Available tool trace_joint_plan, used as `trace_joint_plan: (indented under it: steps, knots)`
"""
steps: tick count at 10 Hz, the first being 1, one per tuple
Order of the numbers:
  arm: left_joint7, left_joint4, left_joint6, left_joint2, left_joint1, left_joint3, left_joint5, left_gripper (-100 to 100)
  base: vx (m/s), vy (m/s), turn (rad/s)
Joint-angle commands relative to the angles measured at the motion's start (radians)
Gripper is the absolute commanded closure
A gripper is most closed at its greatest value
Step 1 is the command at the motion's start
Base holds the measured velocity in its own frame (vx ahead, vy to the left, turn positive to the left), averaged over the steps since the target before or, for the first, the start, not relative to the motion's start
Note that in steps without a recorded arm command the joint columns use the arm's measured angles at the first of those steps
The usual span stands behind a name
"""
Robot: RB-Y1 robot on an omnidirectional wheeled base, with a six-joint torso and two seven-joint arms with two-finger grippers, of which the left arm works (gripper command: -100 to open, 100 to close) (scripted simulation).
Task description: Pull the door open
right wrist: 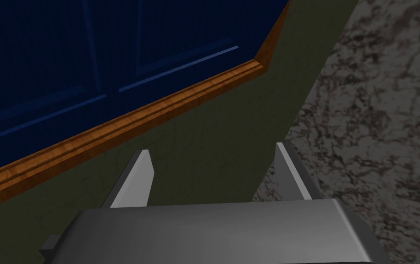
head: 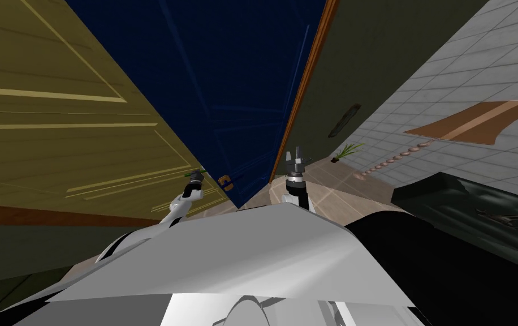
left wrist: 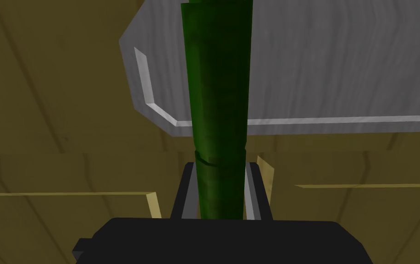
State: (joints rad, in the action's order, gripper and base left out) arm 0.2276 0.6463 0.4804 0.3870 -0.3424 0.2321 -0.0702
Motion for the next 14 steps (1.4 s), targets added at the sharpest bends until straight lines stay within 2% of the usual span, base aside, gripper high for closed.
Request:
trace_joint_plan:
  steps: [1, 2, 3, 5, 8, 11, 14]
  knots:
    - [-0.001, 0.000, 0.001, 0.003, 0.001, 0.002, 0.000, 100, 0.000, 0.000, 0.000]
    - [-0.001, 0.000, 0.001, 0.003, 0.001, 0.002, 0.000, 100, 0.000, 0.000, 0.000]
    - [0.005, -0.005, 0.002, 0.021, 0.018, 0.003, 0.001, 100, -0.130, 0.053, 0.014]
    - [0.012, -0.007, 0.004, 0.033, 0.027, 0.001, 0.002, 100, -0.177, 0.054, 0.002]
    - [0.021, -0.007, 0.006, 0.041, 0.033, -0.005, 0.004, 100, -0.165, 0.009, -0.014]
    - [0.053, 0.000, 0.017, 0.048, 0.036, -0.040, 0.013, 100, -0.185, 0.011, -0.090]
    - [0.087, 0.012, 0.028, 0.036, 0.025, -0.087, 0.024, 100, -0.176, 0.103, -0.161]
